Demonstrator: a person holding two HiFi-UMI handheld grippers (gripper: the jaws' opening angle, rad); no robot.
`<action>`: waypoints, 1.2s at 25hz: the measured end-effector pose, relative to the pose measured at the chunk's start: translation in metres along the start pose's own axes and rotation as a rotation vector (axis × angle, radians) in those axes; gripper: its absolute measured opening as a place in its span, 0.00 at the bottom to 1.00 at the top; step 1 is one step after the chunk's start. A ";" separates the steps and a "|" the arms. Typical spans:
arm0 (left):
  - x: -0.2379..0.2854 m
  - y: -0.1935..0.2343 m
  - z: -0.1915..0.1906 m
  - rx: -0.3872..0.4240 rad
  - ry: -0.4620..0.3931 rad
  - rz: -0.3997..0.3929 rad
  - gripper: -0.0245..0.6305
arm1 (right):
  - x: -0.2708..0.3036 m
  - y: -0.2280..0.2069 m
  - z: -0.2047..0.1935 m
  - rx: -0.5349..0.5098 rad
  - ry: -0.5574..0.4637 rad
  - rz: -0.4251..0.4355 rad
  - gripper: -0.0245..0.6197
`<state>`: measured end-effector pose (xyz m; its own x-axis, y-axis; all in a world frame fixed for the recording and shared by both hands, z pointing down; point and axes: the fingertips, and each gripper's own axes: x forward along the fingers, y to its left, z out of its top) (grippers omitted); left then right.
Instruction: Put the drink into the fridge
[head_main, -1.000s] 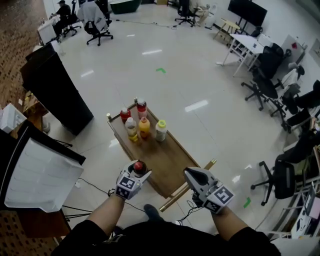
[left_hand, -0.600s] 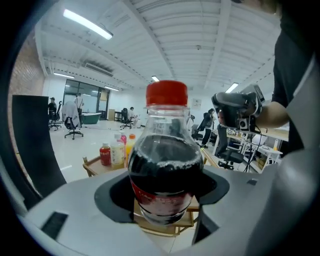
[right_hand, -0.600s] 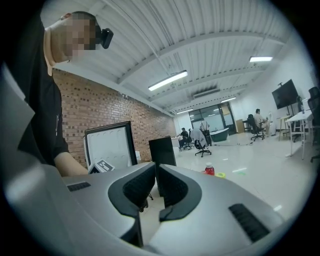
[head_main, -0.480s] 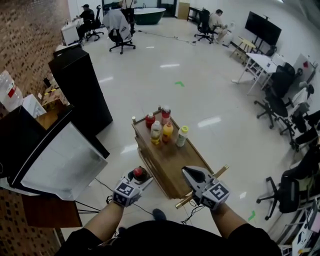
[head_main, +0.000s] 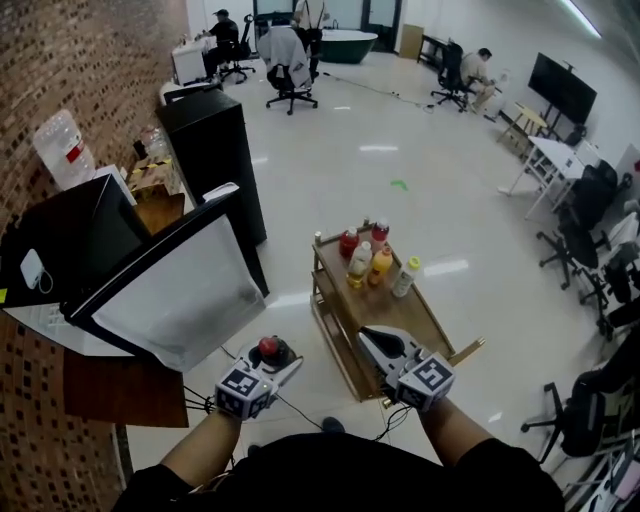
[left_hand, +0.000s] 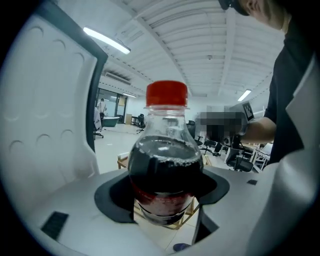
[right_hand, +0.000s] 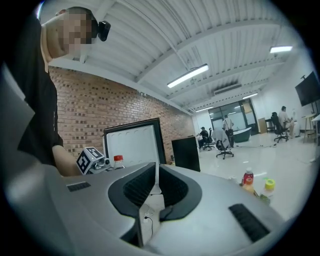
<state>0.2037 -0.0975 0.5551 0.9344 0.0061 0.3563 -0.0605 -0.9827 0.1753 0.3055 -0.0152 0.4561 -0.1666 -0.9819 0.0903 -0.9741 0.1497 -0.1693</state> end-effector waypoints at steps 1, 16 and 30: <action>-0.014 0.004 0.000 -0.007 -0.006 0.021 0.51 | 0.009 0.010 0.002 -0.005 0.004 0.024 0.10; -0.205 0.063 -0.040 -0.117 -0.061 0.296 0.51 | 0.124 0.162 -0.001 -0.060 0.060 0.326 0.10; -0.342 0.148 -0.104 -0.180 -0.079 0.521 0.51 | 0.213 0.285 -0.030 -0.097 0.130 0.528 0.10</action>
<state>-0.1613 -0.2259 0.5545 0.7876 -0.4932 0.3693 -0.5743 -0.8047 0.1502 -0.0123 -0.1785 0.4567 -0.6480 -0.7488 0.1390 -0.7615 0.6342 -0.1338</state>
